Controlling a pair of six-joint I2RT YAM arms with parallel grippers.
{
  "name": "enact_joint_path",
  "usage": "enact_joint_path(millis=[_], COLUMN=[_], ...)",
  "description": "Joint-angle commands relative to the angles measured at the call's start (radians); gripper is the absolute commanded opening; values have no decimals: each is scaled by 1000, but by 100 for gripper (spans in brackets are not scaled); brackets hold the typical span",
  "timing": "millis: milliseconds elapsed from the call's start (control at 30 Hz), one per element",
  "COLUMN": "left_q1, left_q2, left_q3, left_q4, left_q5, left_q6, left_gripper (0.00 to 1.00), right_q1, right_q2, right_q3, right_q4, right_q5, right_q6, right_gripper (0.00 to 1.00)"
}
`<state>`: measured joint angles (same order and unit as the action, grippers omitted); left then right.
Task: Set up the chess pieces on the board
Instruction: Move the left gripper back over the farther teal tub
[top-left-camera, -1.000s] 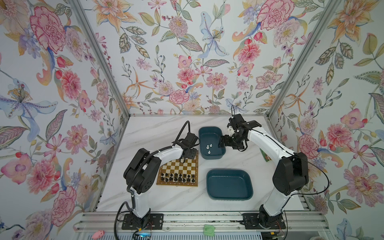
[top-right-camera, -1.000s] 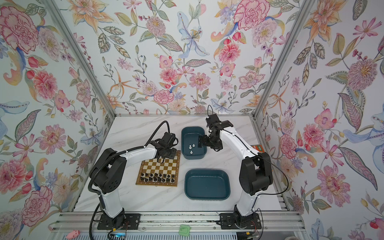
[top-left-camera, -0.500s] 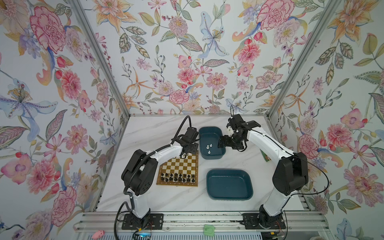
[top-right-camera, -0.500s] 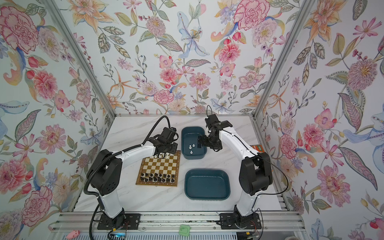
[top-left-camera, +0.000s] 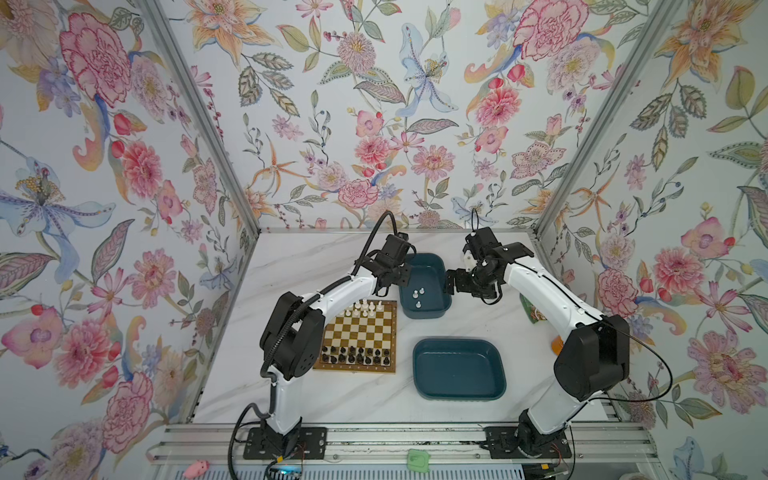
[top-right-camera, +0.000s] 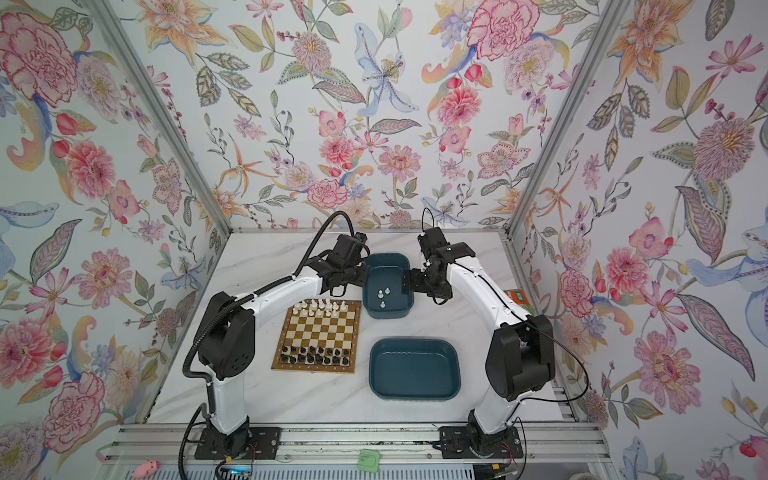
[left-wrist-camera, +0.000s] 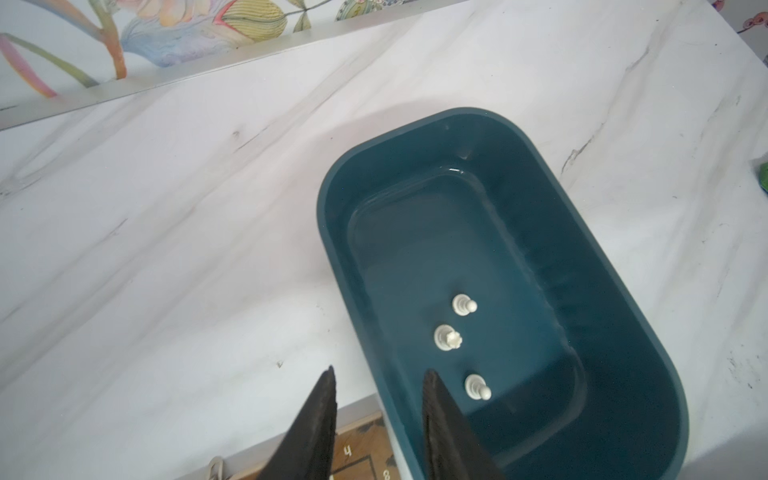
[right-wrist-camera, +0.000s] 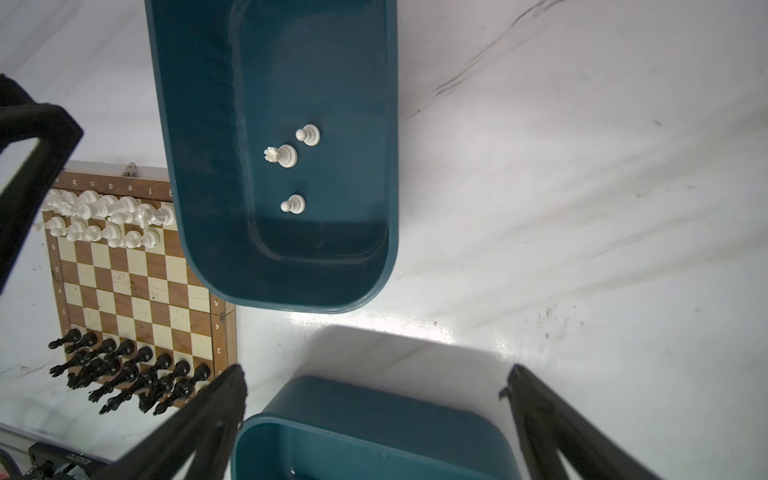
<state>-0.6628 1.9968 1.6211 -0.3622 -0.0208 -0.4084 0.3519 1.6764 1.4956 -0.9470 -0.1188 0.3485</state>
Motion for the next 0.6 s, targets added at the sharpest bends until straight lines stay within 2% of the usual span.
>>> enact_joint_path(millis=[0,200,567], left_q1=[-31,-72,-75], left_q2=[62,133,236], left_q3=[66,148,228], left_q4=[-42,-85,-138], left_q5=[42,44,73], left_q6=[17,30,2], left_gripper=[38,38,38], right_q1=[-15,-39,-79], right_q2=[-37,-63,-50], right_q3=[-27,-62,-69], right_q4=[-14,-15,-15], right_q5=[15,7,-18], right_q6=[12,2,-32], right_gripper=[99,99,99])
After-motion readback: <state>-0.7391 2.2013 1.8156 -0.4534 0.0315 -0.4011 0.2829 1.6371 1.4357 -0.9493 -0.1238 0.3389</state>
